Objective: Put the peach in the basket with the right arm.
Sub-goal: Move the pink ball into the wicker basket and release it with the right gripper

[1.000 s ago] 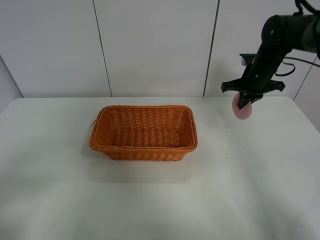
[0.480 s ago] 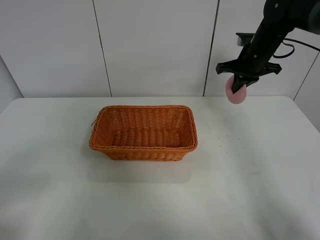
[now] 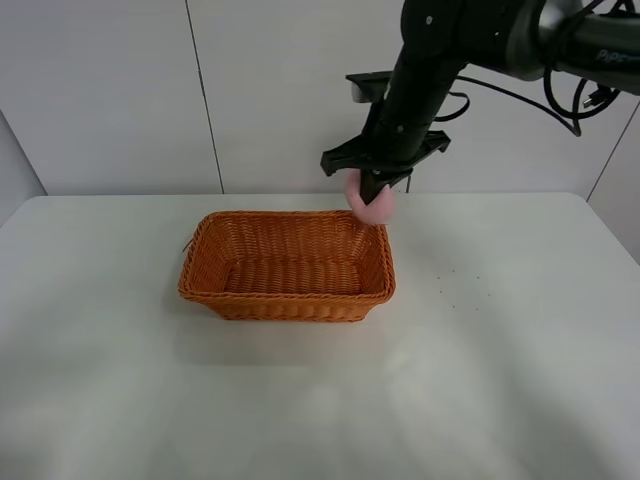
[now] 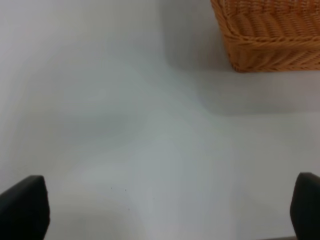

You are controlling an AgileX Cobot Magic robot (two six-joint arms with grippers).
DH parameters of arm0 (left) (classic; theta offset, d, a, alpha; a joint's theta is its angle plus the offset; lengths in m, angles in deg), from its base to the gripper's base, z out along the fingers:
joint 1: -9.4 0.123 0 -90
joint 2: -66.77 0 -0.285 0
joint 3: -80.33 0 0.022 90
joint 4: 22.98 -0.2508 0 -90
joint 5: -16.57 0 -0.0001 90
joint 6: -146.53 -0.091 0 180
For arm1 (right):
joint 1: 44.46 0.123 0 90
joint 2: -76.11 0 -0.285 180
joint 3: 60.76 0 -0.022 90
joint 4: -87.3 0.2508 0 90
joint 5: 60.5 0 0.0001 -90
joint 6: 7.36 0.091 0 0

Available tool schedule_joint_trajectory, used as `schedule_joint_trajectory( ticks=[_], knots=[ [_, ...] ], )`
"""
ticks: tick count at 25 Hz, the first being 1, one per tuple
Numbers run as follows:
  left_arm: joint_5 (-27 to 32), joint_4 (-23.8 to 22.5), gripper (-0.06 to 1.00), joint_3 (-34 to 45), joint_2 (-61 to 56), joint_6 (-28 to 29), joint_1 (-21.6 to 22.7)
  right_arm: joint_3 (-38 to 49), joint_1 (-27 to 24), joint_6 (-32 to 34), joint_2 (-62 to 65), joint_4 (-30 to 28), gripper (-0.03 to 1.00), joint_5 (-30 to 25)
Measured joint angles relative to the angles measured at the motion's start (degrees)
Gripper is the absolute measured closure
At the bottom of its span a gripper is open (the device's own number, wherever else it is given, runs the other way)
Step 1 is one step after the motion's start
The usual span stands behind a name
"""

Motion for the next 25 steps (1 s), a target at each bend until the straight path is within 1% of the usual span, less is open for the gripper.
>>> schedule_joint_trajectory(
  ticks=[5,8,13,16,18,19,22,23,25],
  knots=[
    [0.00,0.00,-0.04,0.00,0.00,0.00,0.00,0.00,4.88,1.23,-2.58,-0.53,0.97,3.84],
    [0.00,0.00,-0.04,0.00,0.00,0.00,0.00,0.00,6.79,1.23,-5.99,-0.79,0.97,7.59],
    [0.00,0.00,-0.04,0.00,0.00,0.00,0.00,0.00,8.10,0.81,-12.54,-0.77,0.97,13.96],
    [0.00,0.00,-0.04,0.00,0.00,0.00,0.00,0.00,8.15,1.23,-15.70,-0.65,0.96,15.22],
    [0.00,0.00,-0.04,0.00,0.00,0.00,0.00,0.00,8.15,1.57,-16.58,-0.64,0.88,15.17],
    [0.00,0.00,-0.04,0.00,0.00,0.00,0.00,0.00,8.15,1.98,-16.63,-0.64,0.82,15.17],
    [0.00,0.00,-0.04,0.00,0.00,0.00,0.00,0.00,8.15,3.13,-16.52,-0.64,0.49,15.17],
    [0.00,0.00,-0.04,0.00,0.00,0.00,0.00,0.00,8.15,3.28,-16.40,-0.64,0.40,15.05],
    [0.00,0.00,-0.04,0.00,0.00,0.00,0.00,0.00,8.15,3.47,-15.78,-0.64,0.32,14.81]
  ],
)
